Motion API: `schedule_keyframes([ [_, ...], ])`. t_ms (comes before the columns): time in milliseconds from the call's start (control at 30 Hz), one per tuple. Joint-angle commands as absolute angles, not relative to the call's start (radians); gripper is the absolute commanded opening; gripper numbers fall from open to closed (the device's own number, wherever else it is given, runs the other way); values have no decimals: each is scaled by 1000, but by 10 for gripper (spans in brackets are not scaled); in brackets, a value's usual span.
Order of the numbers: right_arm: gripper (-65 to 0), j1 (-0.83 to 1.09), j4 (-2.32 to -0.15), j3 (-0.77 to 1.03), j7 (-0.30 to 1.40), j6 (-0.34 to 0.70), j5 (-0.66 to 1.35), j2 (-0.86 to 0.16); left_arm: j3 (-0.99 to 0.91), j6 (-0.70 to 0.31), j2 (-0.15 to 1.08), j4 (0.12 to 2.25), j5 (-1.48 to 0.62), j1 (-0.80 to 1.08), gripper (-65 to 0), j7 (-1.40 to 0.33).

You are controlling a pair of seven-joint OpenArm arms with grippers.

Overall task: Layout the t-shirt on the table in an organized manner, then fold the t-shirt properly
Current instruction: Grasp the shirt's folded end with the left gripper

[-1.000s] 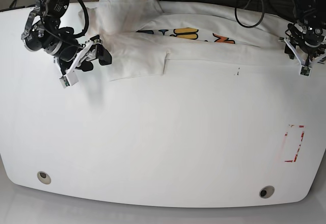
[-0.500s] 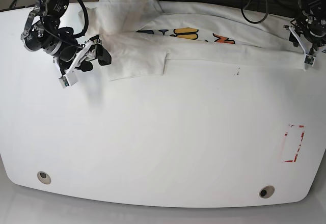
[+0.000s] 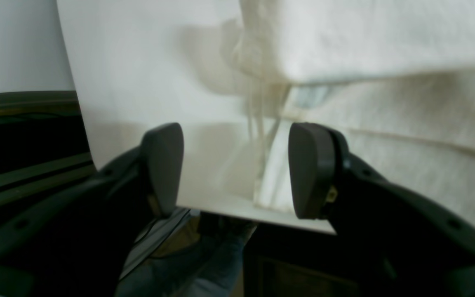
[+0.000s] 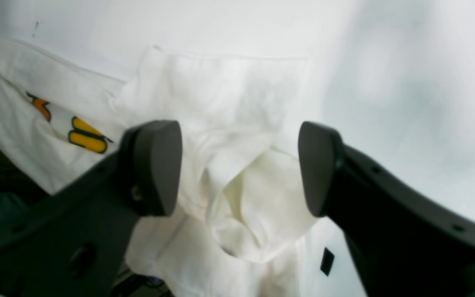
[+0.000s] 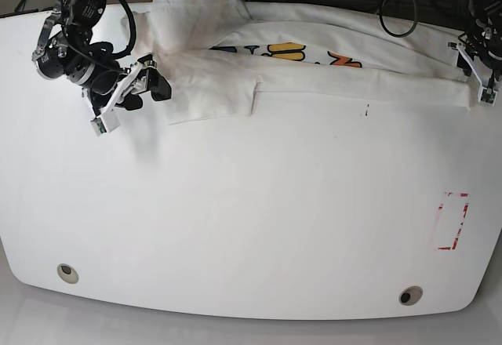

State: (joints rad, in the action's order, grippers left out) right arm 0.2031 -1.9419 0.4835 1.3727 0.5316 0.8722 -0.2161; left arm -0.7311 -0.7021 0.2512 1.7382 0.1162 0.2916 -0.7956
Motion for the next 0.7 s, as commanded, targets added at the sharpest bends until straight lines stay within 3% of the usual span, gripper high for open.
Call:
schedule_keyframes([
  [0,-225,194,-1957,489,1357,535,897,-229,-736,-698,271,1758,110,262,-276,-773],
  [667,-225,194,-1957,490,1357,535,897,-228,-618,-698,269,1745,56,179,-276,-782],
])
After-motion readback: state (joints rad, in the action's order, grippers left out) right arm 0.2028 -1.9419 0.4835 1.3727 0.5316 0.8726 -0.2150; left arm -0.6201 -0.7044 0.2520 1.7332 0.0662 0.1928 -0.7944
